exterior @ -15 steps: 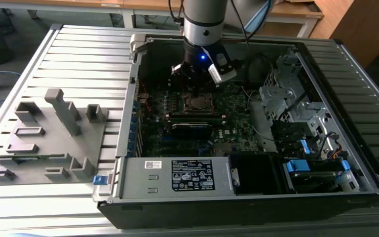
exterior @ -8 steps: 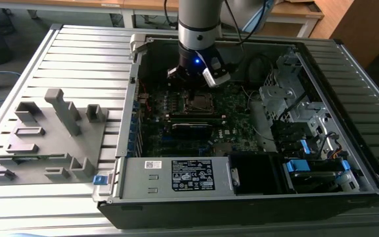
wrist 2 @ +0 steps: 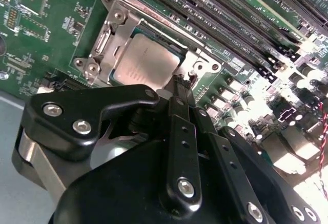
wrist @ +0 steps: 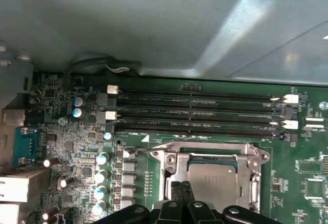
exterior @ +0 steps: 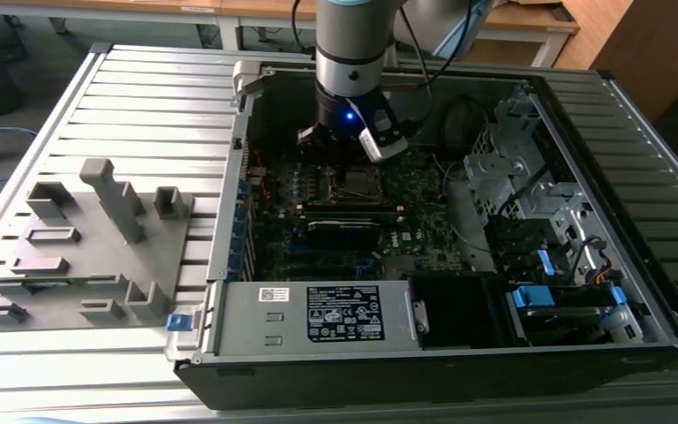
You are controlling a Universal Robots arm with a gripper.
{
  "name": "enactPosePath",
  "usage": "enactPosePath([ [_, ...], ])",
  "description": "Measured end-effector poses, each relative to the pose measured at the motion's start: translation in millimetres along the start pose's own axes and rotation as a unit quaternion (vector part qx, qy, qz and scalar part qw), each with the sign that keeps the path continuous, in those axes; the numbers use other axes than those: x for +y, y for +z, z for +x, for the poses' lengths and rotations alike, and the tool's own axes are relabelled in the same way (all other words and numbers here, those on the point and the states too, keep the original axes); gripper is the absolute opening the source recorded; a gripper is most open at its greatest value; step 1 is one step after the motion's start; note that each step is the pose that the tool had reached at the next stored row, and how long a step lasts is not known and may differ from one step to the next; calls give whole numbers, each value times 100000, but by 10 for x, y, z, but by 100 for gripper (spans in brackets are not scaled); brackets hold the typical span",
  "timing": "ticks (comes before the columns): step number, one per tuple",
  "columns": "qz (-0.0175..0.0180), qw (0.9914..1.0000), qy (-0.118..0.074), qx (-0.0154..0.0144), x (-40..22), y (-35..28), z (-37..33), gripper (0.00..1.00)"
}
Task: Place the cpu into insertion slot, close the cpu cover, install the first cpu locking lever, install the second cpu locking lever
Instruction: 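Close the cpu cover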
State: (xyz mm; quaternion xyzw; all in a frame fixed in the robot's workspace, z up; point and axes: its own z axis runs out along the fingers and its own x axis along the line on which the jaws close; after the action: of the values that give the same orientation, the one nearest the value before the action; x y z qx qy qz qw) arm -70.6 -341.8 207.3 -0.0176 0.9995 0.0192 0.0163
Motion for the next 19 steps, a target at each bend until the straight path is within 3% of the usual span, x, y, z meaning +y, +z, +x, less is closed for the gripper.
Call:
enactPosePath([
  [7,2,100000,-3,-5,-2,72,27,11],
  [19,10,100000,0,2,-3,84,32,11],
])
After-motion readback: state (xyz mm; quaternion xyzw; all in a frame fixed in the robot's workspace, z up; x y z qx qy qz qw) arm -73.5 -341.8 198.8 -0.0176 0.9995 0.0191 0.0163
